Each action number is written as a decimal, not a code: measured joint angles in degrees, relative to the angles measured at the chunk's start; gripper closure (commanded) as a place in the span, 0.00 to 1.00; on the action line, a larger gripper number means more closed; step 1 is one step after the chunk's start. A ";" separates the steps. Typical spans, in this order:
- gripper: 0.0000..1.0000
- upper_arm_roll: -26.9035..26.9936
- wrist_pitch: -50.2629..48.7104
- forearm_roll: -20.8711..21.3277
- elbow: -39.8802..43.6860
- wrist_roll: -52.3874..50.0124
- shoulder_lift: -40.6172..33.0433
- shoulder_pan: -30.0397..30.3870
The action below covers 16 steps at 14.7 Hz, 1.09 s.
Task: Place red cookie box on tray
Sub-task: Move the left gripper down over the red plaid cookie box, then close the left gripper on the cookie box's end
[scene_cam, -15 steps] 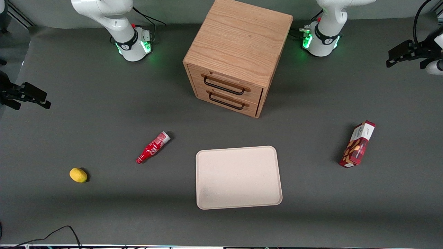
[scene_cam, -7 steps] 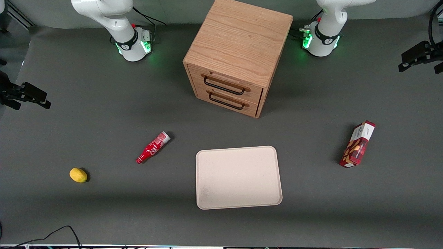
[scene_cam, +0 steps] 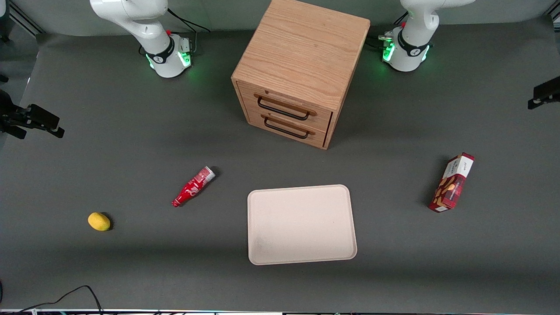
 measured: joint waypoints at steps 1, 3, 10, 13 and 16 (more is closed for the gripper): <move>0.00 0.63 1.68 -0.01 -0.60 2.20 1.37 0.18; 0.00 0.99 7.51 -0.01 -4.23 5.60 3.58 0.43; 0.00 0.75 33.47 -3.58 -24.50 14.80 10.47 0.43; 0.00 0.71 38.14 -4.14 -26.52 16.90 14.44 0.43; 0.00 -0.23 44.66 -6.15 -28.04 17.38 17.22 0.40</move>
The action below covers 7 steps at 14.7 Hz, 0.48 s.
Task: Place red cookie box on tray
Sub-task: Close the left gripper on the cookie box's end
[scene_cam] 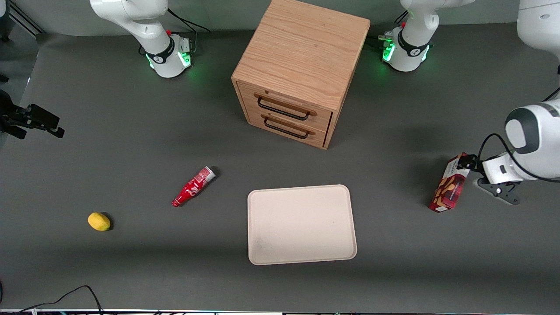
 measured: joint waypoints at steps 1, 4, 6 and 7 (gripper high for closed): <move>0.00 -0.50 2.68 -0.36 -0.90 0.01 0.87 -0.02; 0.00 -1.35 6.78 -0.81 -2.25 0.01 3.09 -0.06; 0.30 -1.41 8.61 -0.86 -2.63 0.01 4.01 -0.06; 0.71 -1.41 9.34 -0.87 -2.78 0.02 4.34 -0.06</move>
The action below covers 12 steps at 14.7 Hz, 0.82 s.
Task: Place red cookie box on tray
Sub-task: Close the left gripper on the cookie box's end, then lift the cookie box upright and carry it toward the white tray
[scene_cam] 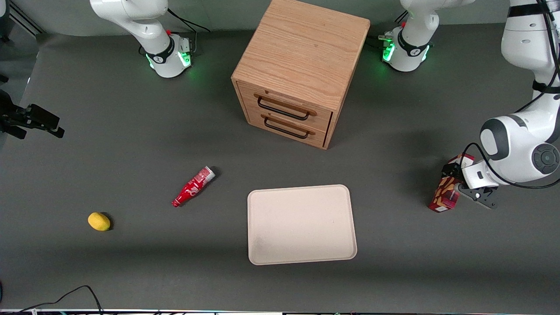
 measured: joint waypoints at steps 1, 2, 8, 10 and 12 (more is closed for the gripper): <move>1.00 0.00 0.54 -0.03 -0.17 0.00 0.28 0.00; 1.00 0.01 0.80 -0.15 -0.39 0.00 0.38 0.00; 1.00 0.11 0.88 -1.56 -0.50 0.00 0.34 0.03; 1.00 0.12 0.78 -1.65 -0.31 0.00 0.30 0.03; 1.00 0.15 -3.31 -1.82 2.09 0.00 0.11 0.03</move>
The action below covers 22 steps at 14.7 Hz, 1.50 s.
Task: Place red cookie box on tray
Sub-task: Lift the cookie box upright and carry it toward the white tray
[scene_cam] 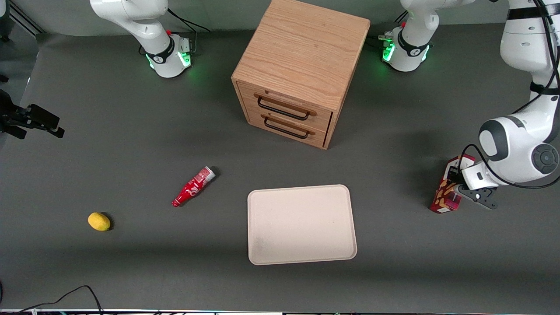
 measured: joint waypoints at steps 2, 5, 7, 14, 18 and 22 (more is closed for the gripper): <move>1.00 0.03 -10.93 -0.22 6.41 -0.85 -0.38 0.00; 1.00 0.01 -26.23 -0.24 17.31 -5.12 -2.19 0.00; 1.00 -0.26 -34.37 -0.23 23.18 -9.76 -4.34 -0.02; 1.00 -13.46 -48.33 -0.14 35.10 -42.47 -11.31 -0.25; 1.00 -22.99 -41.58 0.75 34.89 -57.75 -8.36 -0.60; 1.00 -31.89 -27.50 11.26 33.88 -72.84 0.47 -1.27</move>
